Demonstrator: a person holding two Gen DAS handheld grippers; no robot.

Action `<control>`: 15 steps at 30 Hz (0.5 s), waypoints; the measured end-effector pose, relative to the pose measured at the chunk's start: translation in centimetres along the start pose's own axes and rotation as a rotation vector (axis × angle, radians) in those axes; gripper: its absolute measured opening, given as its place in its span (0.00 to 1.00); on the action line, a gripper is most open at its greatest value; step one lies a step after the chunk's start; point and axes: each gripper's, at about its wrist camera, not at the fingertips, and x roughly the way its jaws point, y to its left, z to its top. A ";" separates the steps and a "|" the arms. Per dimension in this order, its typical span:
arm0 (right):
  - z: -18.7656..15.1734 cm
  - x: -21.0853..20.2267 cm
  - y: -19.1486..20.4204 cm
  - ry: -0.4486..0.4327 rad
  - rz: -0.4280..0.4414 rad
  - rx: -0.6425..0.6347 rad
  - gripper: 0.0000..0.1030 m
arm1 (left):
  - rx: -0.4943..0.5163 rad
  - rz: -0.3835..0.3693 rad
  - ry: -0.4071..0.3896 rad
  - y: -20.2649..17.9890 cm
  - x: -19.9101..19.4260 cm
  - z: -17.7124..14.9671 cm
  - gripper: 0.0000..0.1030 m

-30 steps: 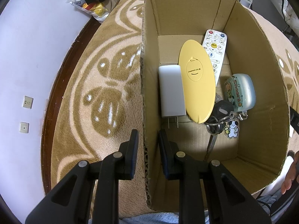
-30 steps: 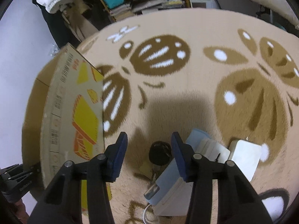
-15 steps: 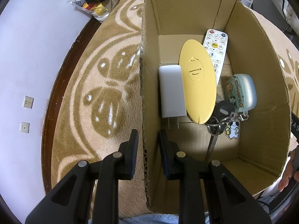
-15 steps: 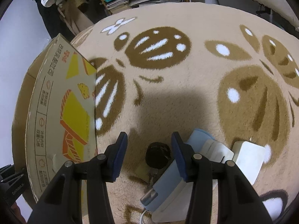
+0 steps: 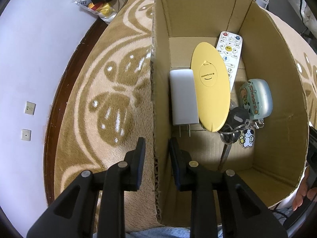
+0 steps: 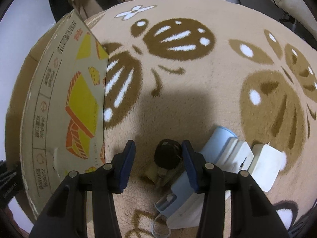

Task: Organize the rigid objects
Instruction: 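Move the right tool back to the pile over the black round item, then grasp the black round item and carry it into the box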

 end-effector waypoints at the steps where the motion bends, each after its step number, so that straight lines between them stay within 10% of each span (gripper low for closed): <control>1: -0.1 0.2 0.2 0.005 -0.018 -0.009 0.38 | -0.003 -0.004 0.001 0.1 0.0 0.0 0.24; 15: -0.4 -2.5 -0.5 -0.121 0.032 0.027 0.31 | -0.006 -0.016 -0.002 0.2 0.0 -0.1 0.22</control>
